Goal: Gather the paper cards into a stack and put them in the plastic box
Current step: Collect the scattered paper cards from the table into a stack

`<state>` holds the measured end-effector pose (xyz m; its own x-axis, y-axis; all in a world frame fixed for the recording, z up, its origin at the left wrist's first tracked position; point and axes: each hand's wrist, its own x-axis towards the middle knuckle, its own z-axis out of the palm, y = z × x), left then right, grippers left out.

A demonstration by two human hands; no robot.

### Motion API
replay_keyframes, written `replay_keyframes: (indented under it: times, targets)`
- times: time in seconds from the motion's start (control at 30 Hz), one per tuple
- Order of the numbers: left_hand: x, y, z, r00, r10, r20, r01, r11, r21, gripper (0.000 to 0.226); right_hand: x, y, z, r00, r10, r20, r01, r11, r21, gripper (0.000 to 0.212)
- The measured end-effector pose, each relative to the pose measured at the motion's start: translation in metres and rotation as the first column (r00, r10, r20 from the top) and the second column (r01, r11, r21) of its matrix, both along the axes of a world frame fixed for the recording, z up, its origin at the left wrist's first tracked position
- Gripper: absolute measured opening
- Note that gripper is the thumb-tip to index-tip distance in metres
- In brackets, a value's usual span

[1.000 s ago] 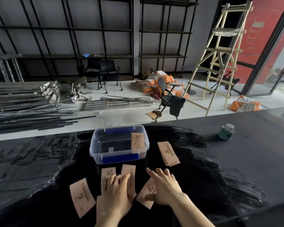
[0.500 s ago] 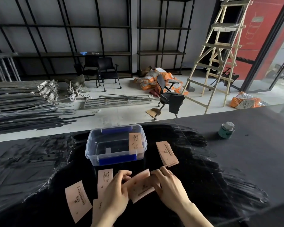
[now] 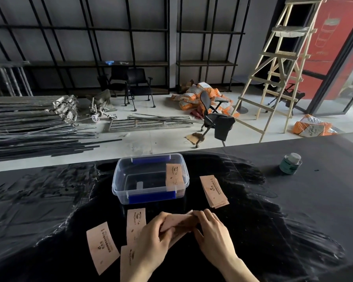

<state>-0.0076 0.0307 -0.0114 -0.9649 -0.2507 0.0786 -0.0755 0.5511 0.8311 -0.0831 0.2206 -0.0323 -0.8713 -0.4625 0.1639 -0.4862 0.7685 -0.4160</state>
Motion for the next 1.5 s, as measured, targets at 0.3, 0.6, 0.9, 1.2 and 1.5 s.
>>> replay_keyframes:
  times: [0.3, 0.6, 0.9, 1.2, 1.5]
  targets:
    - [-0.005, 0.000, -0.001, 0.998, -0.030, -0.063, 0.034, 0.998, 0.059, 0.023, -0.005, 0.000, 0.005, 0.999, -0.031, 0.006, 0.032, 0.991, -0.133, 0.033]
    - [-0.006, 0.005, -0.004, 0.994, -0.064, -0.086, 0.055, 0.993, -0.100, 0.014, -0.005, -0.002, 0.005, 1.000, -0.012, 0.012, 0.013, 0.990, -0.137, 0.048]
    - [-0.008, 0.004, -0.007, 0.989, -0.144, -0.046, 0.134, 0.976, -0.173, 0.017, -0.007, -0.002, 0.001, 0.987, 0.152, -0.044, -0.154, 0.987, -0.054, 0.036]
    - [0.009, -0.042, 0.009, 0.986, 0.154, -0.064, -0.164, 0.962, -0.217, 0.018, -0.016, -0.012, 0.008, 0.979, 0.190, -0.072, -0.195, 0.978, -0.068, 0.028]
    - [0.042, -0.098, 0.031, 0.795, -0.072, 0.602, 0.336, 0.878, -0.340, 0.088, -0.018, -0.019, 0.007, 0.981, 0.188, -0.037, -0.191, 0.977, -0.097, 0.022]
